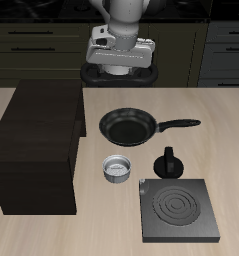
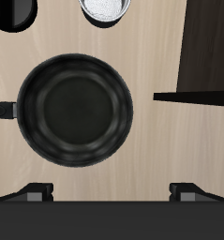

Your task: Place the ramekin on the stove

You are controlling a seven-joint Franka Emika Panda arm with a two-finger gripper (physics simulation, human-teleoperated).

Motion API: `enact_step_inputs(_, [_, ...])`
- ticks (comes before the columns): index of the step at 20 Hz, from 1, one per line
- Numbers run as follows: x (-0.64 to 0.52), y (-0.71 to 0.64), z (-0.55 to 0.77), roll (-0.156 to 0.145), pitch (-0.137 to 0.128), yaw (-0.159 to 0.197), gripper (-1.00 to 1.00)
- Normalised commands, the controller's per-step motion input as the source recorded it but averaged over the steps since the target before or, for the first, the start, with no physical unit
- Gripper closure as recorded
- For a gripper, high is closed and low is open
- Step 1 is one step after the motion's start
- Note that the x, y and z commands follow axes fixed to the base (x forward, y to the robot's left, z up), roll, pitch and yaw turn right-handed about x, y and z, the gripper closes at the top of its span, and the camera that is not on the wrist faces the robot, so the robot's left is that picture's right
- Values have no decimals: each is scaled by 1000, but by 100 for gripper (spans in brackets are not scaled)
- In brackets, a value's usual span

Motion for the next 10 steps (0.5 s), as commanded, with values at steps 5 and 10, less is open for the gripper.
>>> enact_step_inputs(5, [322,56,-58,37,43,-6,-100])
enact_step_inputs(10, [324,14,-41,-23,10,3,-100])
